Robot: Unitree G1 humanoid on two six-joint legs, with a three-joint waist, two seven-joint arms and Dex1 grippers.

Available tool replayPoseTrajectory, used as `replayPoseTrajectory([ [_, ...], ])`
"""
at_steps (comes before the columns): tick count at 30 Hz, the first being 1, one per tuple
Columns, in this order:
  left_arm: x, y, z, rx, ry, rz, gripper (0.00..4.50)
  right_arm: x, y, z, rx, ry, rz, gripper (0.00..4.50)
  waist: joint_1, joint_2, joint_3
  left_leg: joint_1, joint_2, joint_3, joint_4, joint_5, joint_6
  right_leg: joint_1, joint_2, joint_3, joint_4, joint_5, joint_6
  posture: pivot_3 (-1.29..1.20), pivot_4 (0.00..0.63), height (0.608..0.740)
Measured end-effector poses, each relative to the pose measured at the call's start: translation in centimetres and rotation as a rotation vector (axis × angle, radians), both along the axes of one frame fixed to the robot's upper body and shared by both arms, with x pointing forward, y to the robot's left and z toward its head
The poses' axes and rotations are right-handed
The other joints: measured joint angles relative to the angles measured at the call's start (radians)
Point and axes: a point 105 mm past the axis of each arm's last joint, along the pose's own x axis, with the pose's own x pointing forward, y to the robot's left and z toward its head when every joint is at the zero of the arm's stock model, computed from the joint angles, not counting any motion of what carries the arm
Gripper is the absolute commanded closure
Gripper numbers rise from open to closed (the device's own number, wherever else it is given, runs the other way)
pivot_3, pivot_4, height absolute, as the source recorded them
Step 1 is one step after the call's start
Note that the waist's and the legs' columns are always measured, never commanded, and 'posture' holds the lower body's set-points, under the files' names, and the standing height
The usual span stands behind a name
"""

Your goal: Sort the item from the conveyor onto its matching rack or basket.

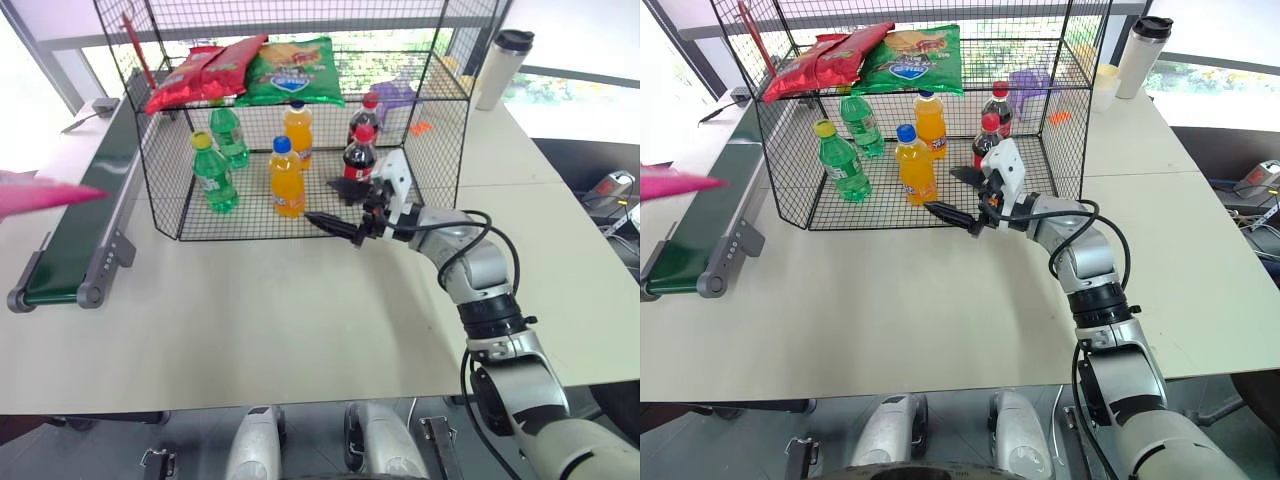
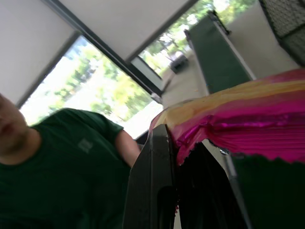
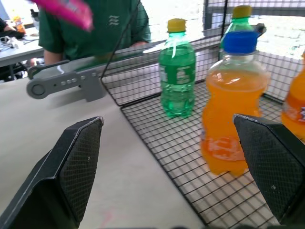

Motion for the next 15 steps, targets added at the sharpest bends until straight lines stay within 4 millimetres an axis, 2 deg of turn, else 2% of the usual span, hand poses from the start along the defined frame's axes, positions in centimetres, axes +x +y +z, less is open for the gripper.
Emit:
replayPoseTrajectory([
  [3,-1.1,-2.0,0.6,-0.150,0.121,-0.099,4.46,0.3,-0.5,0.4,0.014,-0.008,-0.014,0.00,-0.003,0.000,0.000,0.000,0.000,0.000,0.000,0.000,0.000,0.000,0.000,0.000,-0.001,0.000,0.000,0.00,0.150,0.740],
  [6,-2.2,-6.4,0.8,-0.288,0.273,-0.310,4.46,0.6,-1.1,0.8,0.044,-0.005,-0.036,0.00,-0.001,0.000,0.001,0.000,0.000,-0.002,0.000,0.000,0.000,0.000,0.000,0.000,-0.001,0.000,0.000,0.00,0.150,0.740],
  [8,-2.6,-8.5,2.0,-0.329,0.315,-0.412,4.46,0.6,-1.0,0.8,0.057,-0.002,-0.037,0.00,-0.003,0.000,0.001,0.000,0.000,-0.003,0.000,0.000,0.000,0.001,0.001,0.000,-0.001,-0.001,-0.002,0.00,0.150,0.740],
  [11,-2.8,-9.6,3.3,-0.388,0.359,-0.488,4.46,0.5,-1.0,0.7,0.070,0.005,-0.034,0.00,-0.006,0.001,0.002,0.002,0.000,-0.003,-0.002,0.000,0.000,0.001,0.001,0.000,0.000,-0.001,-0.002,0.00,0.150,0.740],
  [15,-2.2,-11.4,3.7,-0.440,0.461,-0.616,4.46,0.2,-1.8,-0.6,0.080,0.032,-0.069,0.00,-0.003,0.001,0.002,0.002,0.000,-0.004,-0.003,0.000,0.000,0.001,0.002,0.000,0.000,-0.001,-0.002,0.00,0.150,0.740],
])
